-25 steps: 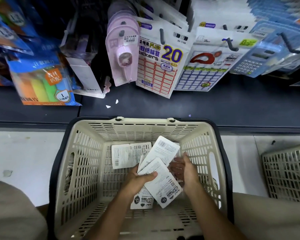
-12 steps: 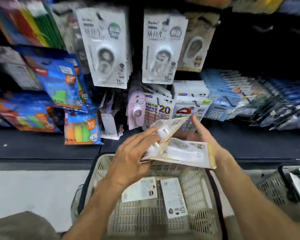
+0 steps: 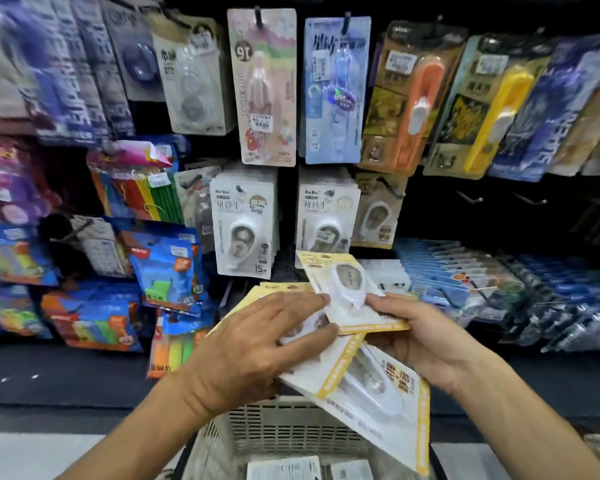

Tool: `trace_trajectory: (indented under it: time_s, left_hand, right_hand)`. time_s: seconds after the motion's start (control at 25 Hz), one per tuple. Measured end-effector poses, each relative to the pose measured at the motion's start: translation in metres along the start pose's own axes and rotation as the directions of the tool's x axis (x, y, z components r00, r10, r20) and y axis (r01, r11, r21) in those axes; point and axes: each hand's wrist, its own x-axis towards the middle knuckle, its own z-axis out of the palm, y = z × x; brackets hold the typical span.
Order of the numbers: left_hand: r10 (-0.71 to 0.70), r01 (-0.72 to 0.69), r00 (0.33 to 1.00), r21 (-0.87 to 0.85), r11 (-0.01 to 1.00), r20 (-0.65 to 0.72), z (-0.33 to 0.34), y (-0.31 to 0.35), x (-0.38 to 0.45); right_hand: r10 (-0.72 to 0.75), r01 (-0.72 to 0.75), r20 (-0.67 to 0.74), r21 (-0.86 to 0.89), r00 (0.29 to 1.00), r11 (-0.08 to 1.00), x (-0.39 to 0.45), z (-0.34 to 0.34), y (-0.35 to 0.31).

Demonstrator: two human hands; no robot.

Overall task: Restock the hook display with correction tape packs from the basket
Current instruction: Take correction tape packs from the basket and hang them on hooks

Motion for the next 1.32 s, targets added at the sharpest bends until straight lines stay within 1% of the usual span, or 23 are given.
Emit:
trace_trajectory:
  time_s: [0.04,0.12,0.2,0.24,0.28,0.36,0.44,0.52,0.64,0.8,0.84,0.88,0.92,0.96,1.0,1.04,1.08,1.12,1.16,1.2,1.24,1.28,1.32]
  left_hand:
    - [-0.018,0.018,1.000,-0.027,0.999,0.009,0.002,0.001,0.003]
    - [-0.101,0.103,0.995,-0.112,0.988,0.021,0.005,0.004,0.007]
    - [-0.302,0.287,0.953,-0.257,0.923,-0.018,0.007,0.003,0.009]
    - [-0.430,0.394,0.902,-0.331,0.857,-0.041,0.006,0.002,0.009]
    - [-0.556,0.492,0.829,-0.400,0.773,-0.056,0.005,0.001,0.010]
    - [-0.741,0.610,0.668,-0.522,0.596,-0.065,0.002,-0.003,0.013]
    - [-0.839,0.631,0.543,-0.640,0.439,-0.040,0.000,-0.004,0.016]
    - [-0.886,0.622,0.464,-0.710,0.330,-0.005,-0.003,-0.005,0.021]
    - [-0.887,0.613,0.461,-0.725,0.314,0.006,-0.004,-0.006,0.026]
    - [-0.906,0.563,0.418,-0.803,0.197,0.071,0.003,-0.002,0.035]
    - [-0.904,0.575,0.422,-0.792,0.204,0.074,0.005,-0.001,0.035]
    - [-0.888,0.612,0.456,-0.745,0.265,0.059,0.005,-0.001,0.035]
    - [-0.841,0.653,0.541,-0.645,0.396,0.031,0.004,0.000,0.034]
    - [-0.749,0.652,0.663,-0.495,0.575,0.005,0.004,-0.001,0.033]
    - [-0.606,0.569,0.796,-0.327,0.755,-0.015,0.004,-0.003,0.032]
    - [-0.460,0.452,0.888,-0.199,0.870,0.008,0.005,-0.003,0.032]
    - [-0.367,0.370,0.929,-0.110,0.923,0.049,0.007,-0.003,0.033]
    - [-0.339,0.343,0.938,-0.051,0.938,0.073,0.007,-0.003,0.034]
    - [-0.382,0.384,0.921,-0.023,0.923,0.078,0.006,-0.005,0.034]
    - [-0.477,0.479,0.877,-0.018,0.878,0.057,0.004,-0.009,0.035]
    - [-0.590,0.590,0.808,-0.016,0.807,0.001,0.000,-0.013,0.036]
    - [-0.703,0.702,0.709,-0.040,0.711,-0.056,-0.004,-0.018,0.036]
    - [-0.812,0.801,0.578,-0.133,0.584,-0.086,-0.008,-0.023,0.035]
  right_hand:
    - [-0.068,0.066,-0.093,-0.023,0.993,0.998,-0.001,-0.004,-0.003]
    - [-0.247,0.229,-0.255,-0.099,0.935,0.968,-0.002,-0.019,-0.018]
    - [-0.377,0.340,-0.311,-0.169,0.873,0.925,-0.004,-0.035,-0.036]
    - [-0.418,0.358,-0.322,-0.230,0.849,0.905,-0.004,-0.040,-0.042]
    - [-0.447,0.357,-0.329,-0.298,0.832,0.885,-0.002,-0.044,-0.045]
    - [-0.466,0.337,-0.336,-0.377,0.818,0.863,0.004,-0.043,-0.045]
    - [-0.464,0.328,-0.361,-0.378,0.809,0.866,0.006,-0.037,-0.039]
    - [-0.430,0.323,-0.369,-0.318,0.824,0.891,0.003,-0.036,-0.033]
    - [-0.349,0.283,-0.365,-0.224,0.863,0.933,-0.002,-0.041,-0.037]
    - [-0.228,0.171,-0.474,-0.161,0.851,0.972,0.001,-0.044,-0.038]
    - [-0.193,0.129,-0.492,-0.161,0.849,0.978,0.001,-0.045,-0.034]
    - [-0.172,0.103,-0.485,-0.166,0.857,0.981,-0.001,-0.045,-0.031]
    - [-0.145,0.079,-0.437,-0.165,0.888,0.983,-0.004,-0.043,-0.030]
    - [-0.092,0.044,-0.324,-0.152,0.941,0.987,-0.009,-0.039,-0.032]
    - [-0.022,-0.003,-0.174,-0.141,0.985,0.990,-0.014,-0.036,-0.034]
    - [0.027,-0.034,-0.050,-0.153,0.998,0.988,-0.017,-0.034,-0.034]
    - [0.035,-0.032,0.010,-0.187,0.999,0.982,-0.018,-0.033,-0.034]
    - [0.016,-0.013,0.012,-0.224,1.000,0.975,-0.018,-0.034,-0.034]
    - [-0.024,0.019,-0.017,-0.247,1.000,0.969,-0.017,-0.037,-0.034]
    - [-0.082,0.064,-0.063,-0.245,0.995,0.967,-0.016,-0.040,-0.035]
    - [-0.152,0.122,-0.118,-0.225,0.981,0.967,-0.016,-0.045,-0.038]
    - [-0.233,0.197,-0.176,-0.201,0.956,0.960,-0.015,-0.049,-0.040]
    - [-0.311,0.272,-0.230,-0.186,0.922,0.944,-0.014,-0.053,-0.043]
